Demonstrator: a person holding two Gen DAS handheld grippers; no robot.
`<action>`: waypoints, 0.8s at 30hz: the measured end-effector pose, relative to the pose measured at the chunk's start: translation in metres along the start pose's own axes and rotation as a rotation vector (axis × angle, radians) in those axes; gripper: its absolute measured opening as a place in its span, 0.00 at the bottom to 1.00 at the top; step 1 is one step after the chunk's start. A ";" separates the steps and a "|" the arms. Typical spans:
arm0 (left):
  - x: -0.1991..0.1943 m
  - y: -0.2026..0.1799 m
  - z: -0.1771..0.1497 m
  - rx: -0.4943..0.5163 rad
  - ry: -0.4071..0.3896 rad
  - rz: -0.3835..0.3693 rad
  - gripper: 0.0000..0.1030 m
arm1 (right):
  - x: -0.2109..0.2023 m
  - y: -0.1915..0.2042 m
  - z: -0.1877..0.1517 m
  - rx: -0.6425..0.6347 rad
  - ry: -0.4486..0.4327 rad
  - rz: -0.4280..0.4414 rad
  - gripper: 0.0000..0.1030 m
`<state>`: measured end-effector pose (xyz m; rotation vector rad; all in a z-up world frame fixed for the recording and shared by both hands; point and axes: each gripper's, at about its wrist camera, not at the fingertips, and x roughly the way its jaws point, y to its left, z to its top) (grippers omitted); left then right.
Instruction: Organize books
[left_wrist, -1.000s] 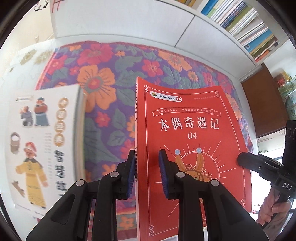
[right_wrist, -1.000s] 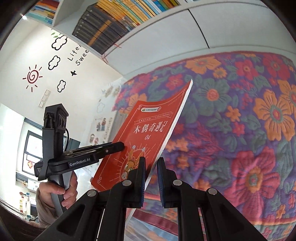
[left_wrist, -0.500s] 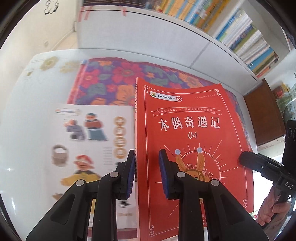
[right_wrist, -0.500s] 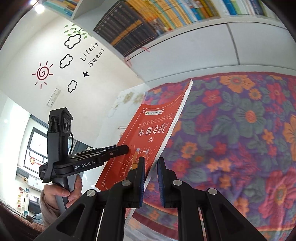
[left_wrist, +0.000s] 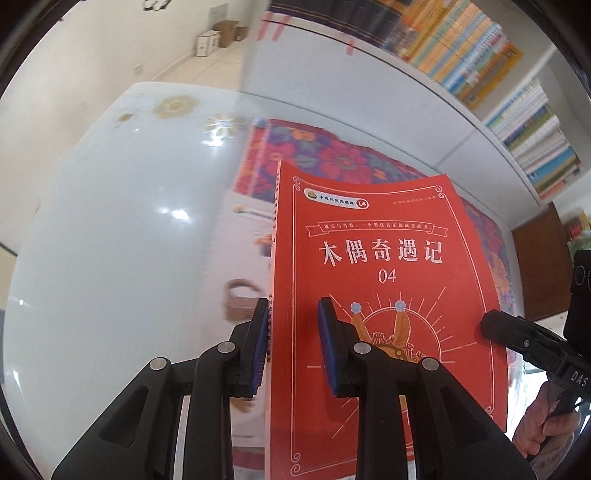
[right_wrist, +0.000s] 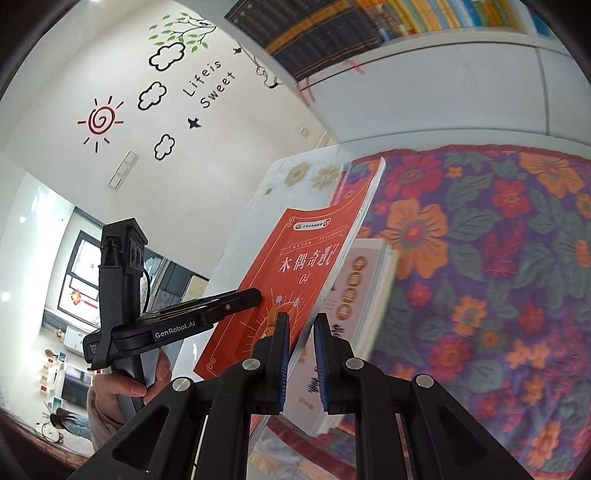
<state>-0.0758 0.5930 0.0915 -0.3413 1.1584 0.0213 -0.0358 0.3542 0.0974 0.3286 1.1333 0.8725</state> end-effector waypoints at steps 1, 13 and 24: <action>0.001 0.006 -0.001 -0.008 0.002 0.009 0.22 | 0.006 0.002 0.000 -0.002 0.008 0.004 0.13; 0.017 0.048 -0.010 -0.087 0.022 -0.039 0.22 | 0.049 0.009 -0.001 0.009 0.067 0.015 0.13; 0.032 0.048 -0.013 -0.061 0.050 -0.039 0.22 | 0.071 -0.021 -0.018 0.089 0.138 -0.051 0.13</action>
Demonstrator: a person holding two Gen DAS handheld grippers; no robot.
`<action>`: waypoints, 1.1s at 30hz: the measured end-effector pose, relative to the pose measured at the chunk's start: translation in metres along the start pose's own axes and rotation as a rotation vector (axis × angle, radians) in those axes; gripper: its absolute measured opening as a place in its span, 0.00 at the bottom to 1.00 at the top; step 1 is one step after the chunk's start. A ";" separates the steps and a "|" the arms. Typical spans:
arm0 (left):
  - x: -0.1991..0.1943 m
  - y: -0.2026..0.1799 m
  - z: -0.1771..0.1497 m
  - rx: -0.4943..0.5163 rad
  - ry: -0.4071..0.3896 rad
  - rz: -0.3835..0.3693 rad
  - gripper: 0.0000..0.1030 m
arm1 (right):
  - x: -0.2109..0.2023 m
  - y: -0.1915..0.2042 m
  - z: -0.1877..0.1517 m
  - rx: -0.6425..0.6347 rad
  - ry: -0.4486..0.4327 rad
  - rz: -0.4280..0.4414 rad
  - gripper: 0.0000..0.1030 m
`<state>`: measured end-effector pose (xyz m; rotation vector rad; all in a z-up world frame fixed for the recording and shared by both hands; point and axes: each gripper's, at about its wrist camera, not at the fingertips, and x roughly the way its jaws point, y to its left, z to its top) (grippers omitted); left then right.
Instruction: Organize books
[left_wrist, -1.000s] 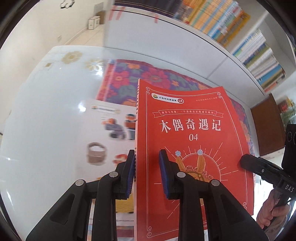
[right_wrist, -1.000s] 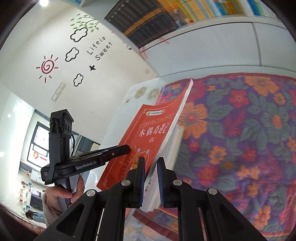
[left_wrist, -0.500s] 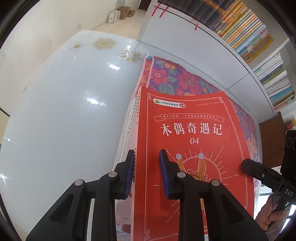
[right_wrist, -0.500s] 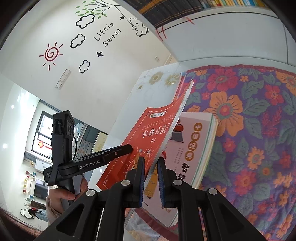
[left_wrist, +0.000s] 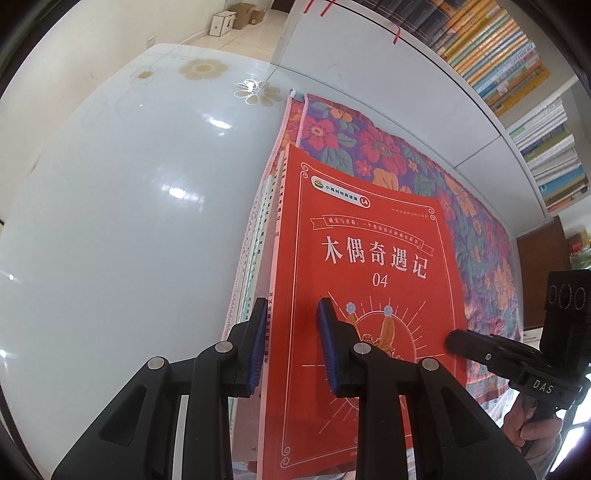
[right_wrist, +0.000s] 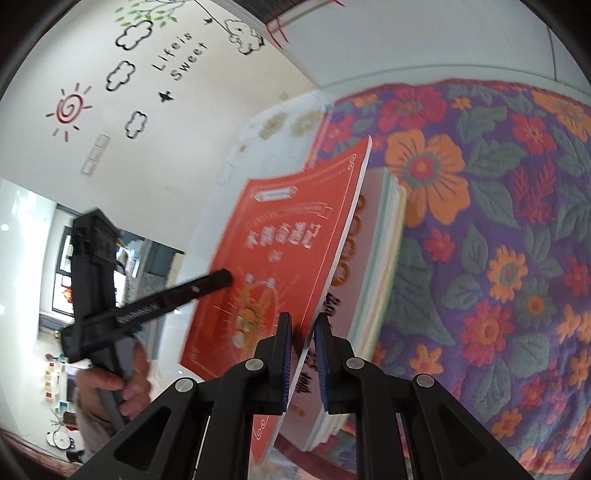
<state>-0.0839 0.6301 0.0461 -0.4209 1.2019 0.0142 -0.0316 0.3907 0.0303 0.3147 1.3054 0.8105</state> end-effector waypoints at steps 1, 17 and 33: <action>0.001 -0.002 0.001 0.010 0.002 0.009 0.22 | 0.002 -0.003 -0.001 0.011 0.004 0.005 0.13; 0.002 -0.005 0.003 0.014 0.018 0.039 0.28 | 0.015 -0.013 -0.008 0.045 0.019 -0.032 0.14; 0.003 -0.018 0.005 0.064 0.023 0.158 0.33 | 0.018 -0.005 -0.009 0.032 0.014 -0.047 0.16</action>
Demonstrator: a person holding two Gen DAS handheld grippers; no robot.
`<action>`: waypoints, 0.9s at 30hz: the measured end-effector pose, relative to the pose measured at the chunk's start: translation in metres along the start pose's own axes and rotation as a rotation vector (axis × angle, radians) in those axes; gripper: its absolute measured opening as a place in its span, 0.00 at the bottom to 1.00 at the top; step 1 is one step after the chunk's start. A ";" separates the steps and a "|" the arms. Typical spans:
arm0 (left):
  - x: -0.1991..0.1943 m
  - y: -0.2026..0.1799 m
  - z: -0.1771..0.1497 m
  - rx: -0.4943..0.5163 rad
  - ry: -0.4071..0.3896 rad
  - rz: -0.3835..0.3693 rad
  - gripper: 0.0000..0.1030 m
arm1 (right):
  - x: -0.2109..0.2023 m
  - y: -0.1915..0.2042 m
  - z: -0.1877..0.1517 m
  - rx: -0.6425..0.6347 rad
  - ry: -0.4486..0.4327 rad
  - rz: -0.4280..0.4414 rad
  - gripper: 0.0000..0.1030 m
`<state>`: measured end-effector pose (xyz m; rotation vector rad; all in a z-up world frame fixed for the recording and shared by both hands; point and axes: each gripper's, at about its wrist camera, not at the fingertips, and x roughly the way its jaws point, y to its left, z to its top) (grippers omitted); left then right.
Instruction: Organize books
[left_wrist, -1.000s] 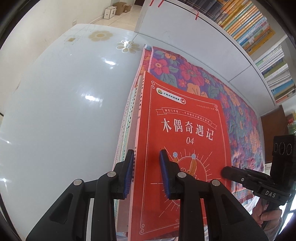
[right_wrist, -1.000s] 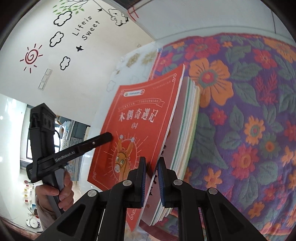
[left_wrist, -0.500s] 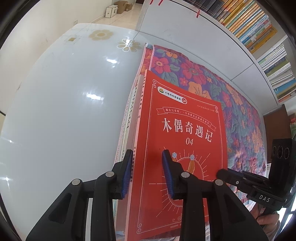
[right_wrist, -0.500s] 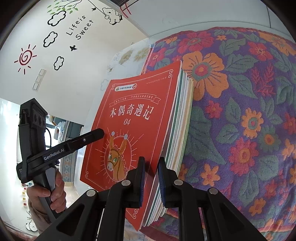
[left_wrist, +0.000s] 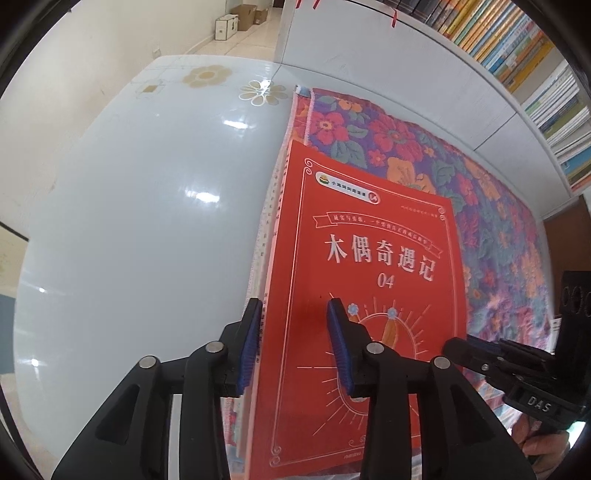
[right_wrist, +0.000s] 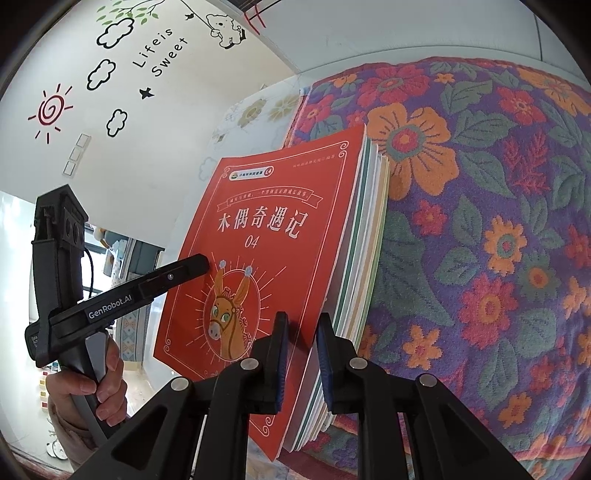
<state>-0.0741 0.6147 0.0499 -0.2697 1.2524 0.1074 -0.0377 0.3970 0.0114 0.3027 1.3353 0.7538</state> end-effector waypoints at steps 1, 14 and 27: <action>0.001 -0.001 0.001 0.012 0.004 0.025 0.33 | 0.000 0.000 0.000 0.001 0.000 -0.001 0.16; -0.008 0.010 0.002 -0.062 -0.015 0.021 0.67 | -0.016 -0.010 -0.005 0.146 -0.075 -0.020 0.68; -0.068 -0.056 -0.016 0.019 -0.060 0.071 0.74 | -0.091 -0.015 -0.017 0.179 -0.118 -0.107 0.78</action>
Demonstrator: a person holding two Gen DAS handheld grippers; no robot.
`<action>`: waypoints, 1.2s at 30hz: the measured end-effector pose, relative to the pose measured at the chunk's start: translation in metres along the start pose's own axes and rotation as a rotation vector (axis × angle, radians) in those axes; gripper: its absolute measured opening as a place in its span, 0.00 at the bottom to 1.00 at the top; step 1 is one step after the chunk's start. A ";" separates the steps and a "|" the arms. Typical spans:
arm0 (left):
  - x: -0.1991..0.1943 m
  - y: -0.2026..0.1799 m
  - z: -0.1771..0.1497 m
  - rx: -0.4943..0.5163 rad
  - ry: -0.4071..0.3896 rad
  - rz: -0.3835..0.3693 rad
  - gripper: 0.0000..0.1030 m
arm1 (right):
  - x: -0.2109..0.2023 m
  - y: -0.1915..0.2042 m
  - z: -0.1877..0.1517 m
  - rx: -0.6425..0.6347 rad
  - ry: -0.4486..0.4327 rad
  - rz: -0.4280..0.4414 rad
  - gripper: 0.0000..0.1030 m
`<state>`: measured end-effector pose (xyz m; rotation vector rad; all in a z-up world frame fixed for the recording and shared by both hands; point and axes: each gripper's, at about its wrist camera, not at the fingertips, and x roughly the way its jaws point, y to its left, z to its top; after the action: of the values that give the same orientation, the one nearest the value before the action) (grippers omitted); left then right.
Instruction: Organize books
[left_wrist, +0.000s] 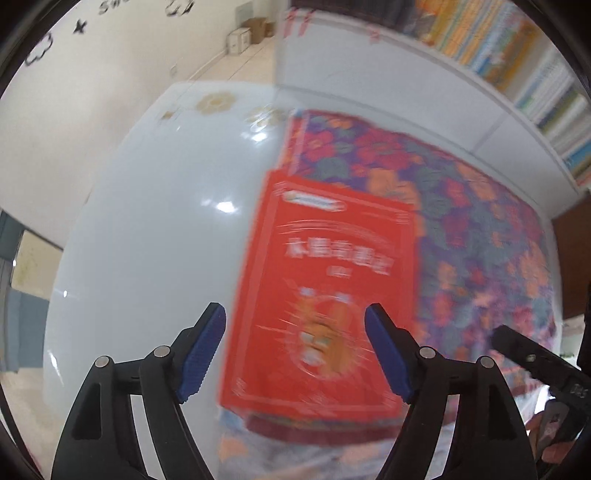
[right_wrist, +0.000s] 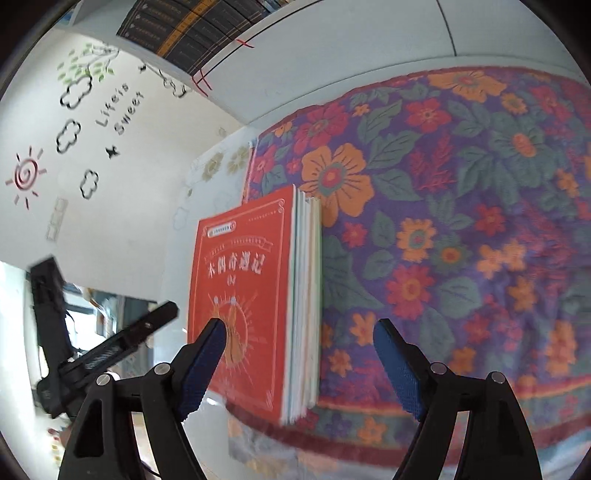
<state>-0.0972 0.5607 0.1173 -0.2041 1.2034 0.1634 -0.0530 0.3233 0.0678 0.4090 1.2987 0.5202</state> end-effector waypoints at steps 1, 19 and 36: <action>-0.010 -0.009 -0.003 0.011 -0.010 -0.003 0.76 | -0.010 0.002 -0.001 -0.021 0.002 -0.020 0.78; -0.114 -0.178 -0.101 0.176 -0.178 -0.080 0.96 | -0.226 -0.034 -0.090 -0.242 -0.301 -0.429 0.88; -0.097 -0.204 -0.152 0.123 -0.230 -0.055 0.96 | -0.239 -0.073 -0.139 -0.174 -0.433 -0.547 0.88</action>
<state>-0.2212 0.3239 0.1699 -0.1078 0.9743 0.0625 -0.2223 0.1259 0.1855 0.0058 0.8829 0.0696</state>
